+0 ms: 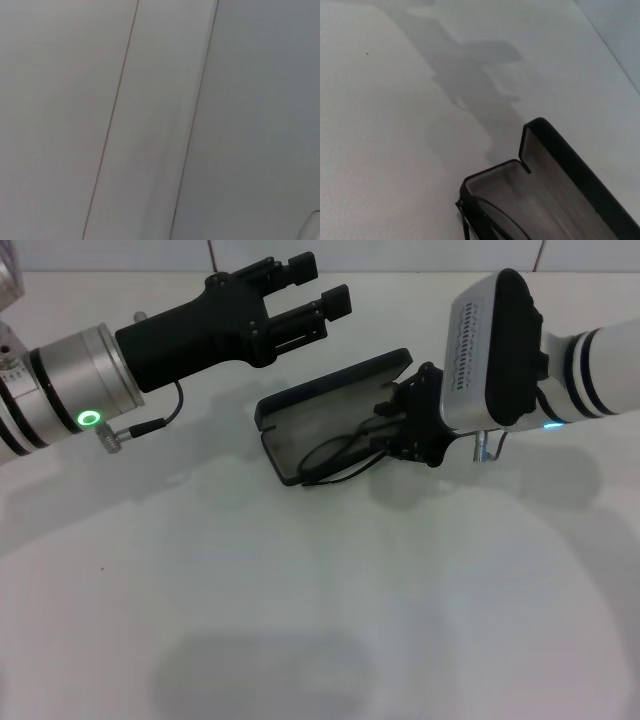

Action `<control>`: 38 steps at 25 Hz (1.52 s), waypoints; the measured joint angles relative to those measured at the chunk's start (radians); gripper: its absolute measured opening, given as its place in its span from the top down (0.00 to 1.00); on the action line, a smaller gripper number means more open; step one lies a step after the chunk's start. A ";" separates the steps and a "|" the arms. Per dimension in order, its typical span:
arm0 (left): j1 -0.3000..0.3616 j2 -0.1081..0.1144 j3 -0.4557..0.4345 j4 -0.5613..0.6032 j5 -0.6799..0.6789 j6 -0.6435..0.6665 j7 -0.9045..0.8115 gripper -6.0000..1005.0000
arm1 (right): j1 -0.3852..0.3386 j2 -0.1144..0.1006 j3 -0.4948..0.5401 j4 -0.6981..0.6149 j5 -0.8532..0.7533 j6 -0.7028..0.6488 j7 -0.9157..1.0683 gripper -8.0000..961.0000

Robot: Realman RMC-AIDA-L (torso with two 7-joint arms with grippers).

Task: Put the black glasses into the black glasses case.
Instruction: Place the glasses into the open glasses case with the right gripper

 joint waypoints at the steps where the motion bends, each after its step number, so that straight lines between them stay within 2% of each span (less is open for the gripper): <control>1: 0.001 0.000 0.000 0.000 0.000 0.000 0.000 0.29 | 0.003 0.000 -0.001 -0.002 -0.003 -0.001 0.000 0.65; 12: 0.009 -0.002 -0.003 0.000 -0.003 0.002 0.011 0.29 | 0.033 0.003 -0.016 0.000 -0.057 -0.020 0.001 0.66; 27: 0.006 -0.005 -0.002 -0.001 -0.003 0.004 0.013 0.29 | 0.070 0.004 -0.093 0.047 -0.064 0.050 0.013 0.68; 32: 0.005 -0.004 -0.002 0.000 -0.003 0.004 0.012 0.29 | 0.054 0.004 -0.095 0.028 -0.060 0.070 0.013 0.83; 38: 0.006 -0.004 -0.001 0.000 -0.003 0.004 0.012 0.29 | 0.000 0.004 -0.091 -0.033 -0.058 0.101 0.007 0.91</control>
